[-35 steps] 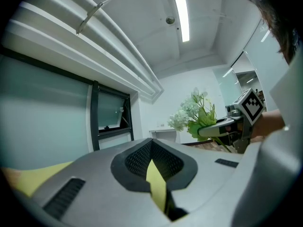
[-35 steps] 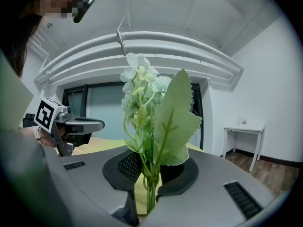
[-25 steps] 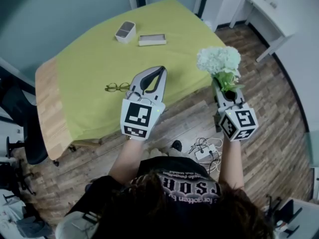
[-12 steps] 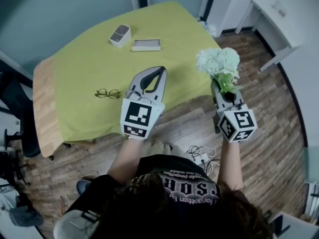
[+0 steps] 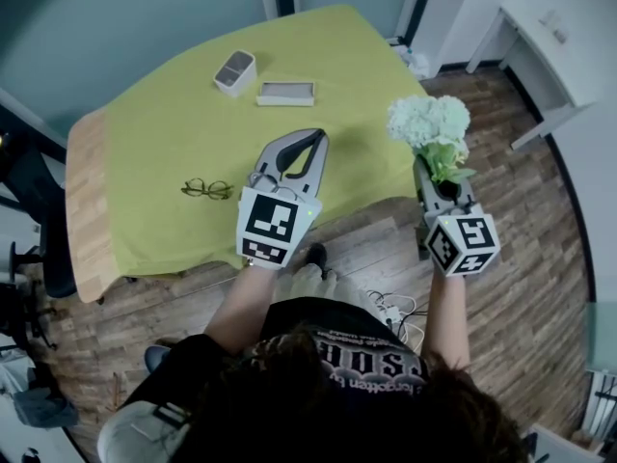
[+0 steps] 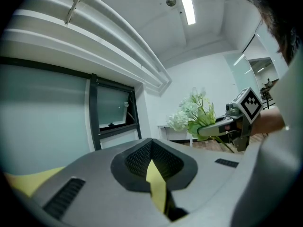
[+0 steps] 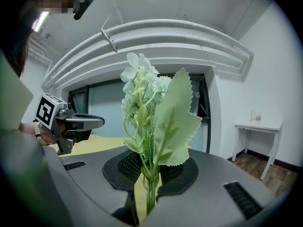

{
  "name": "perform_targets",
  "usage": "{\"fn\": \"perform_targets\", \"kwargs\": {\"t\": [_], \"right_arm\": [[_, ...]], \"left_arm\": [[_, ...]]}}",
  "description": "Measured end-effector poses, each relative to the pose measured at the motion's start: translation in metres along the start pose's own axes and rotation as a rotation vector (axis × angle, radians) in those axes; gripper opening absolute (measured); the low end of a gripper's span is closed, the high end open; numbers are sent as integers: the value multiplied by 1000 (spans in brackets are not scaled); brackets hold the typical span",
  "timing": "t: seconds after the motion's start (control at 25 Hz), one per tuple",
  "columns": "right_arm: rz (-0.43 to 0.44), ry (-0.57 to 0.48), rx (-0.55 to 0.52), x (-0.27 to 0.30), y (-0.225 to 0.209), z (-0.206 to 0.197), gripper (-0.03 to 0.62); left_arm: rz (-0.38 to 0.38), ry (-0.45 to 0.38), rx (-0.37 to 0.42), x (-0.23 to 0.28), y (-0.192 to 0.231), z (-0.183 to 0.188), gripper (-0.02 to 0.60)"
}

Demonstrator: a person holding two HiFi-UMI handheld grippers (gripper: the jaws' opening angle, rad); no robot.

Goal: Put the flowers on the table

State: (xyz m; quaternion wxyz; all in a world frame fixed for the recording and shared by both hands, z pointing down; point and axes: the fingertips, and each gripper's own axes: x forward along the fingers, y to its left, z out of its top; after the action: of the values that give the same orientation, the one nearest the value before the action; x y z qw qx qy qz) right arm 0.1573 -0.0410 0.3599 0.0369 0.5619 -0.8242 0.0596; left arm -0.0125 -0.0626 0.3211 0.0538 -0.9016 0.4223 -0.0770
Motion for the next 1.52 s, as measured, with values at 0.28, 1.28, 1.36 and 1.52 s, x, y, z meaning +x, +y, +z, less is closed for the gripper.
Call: {"fn": "perform_targets", "kwargs": {"t": [0.28,1.28,1.36,1.52], "right_arm": [[-12,24,-1,46,-24,-4,71],[-13,77,-30,205,-91,12,71],[1,82,-24,213,-93,9,71],[38,82,-13,234,-100,3,71]], "left_arm": [[-14,-2,-18,46,25,-9,3],[-72,20,-65,178,102,-22,3],[-76,31,-71,182,99,-25,3],[-57,51,-59,191,101,-30,3]]}}
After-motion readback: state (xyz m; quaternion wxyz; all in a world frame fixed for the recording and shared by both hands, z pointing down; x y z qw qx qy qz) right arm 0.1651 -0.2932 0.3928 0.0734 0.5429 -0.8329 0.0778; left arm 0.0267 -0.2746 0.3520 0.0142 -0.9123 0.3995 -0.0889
